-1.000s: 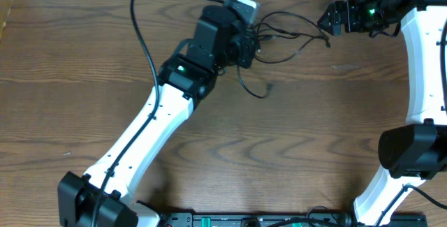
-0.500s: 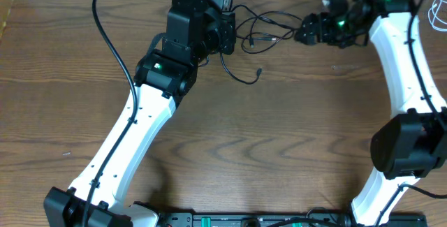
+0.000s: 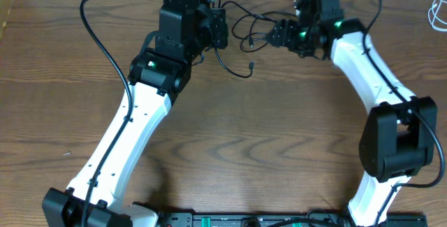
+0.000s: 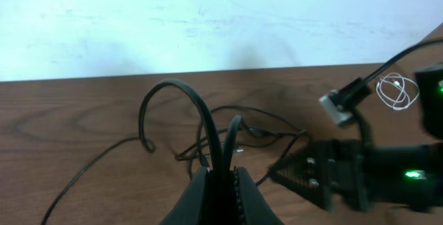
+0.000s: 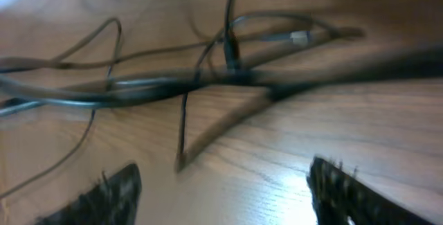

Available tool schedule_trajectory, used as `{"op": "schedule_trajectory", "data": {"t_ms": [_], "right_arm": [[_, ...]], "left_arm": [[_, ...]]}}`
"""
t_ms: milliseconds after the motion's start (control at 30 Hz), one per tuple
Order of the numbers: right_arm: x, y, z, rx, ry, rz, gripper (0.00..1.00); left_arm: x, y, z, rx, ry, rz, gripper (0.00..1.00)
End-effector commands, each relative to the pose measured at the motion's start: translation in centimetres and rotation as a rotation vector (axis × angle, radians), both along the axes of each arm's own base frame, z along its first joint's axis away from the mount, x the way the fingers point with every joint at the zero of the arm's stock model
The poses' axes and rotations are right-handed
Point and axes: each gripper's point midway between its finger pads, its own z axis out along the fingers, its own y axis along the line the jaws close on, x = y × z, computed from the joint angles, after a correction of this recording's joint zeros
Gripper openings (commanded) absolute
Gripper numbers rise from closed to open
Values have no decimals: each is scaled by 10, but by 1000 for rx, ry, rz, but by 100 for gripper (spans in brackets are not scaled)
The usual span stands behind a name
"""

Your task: Untangle cables

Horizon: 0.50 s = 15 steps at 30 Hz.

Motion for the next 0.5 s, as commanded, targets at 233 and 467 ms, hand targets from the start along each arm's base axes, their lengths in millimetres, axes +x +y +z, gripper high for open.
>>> {"op": "schedule_trajectory", "data": {"t_ms": [233, 467], "right_arm": [[23, -10, -34, -66, -99, -295, 45], [11, -83, -48, -234, -31, -275, 1]], "left_arm": [[0, 7, 19, -15, -25, 27, 7], [14, 46, 19, -14, -25, 114, 7]]}}
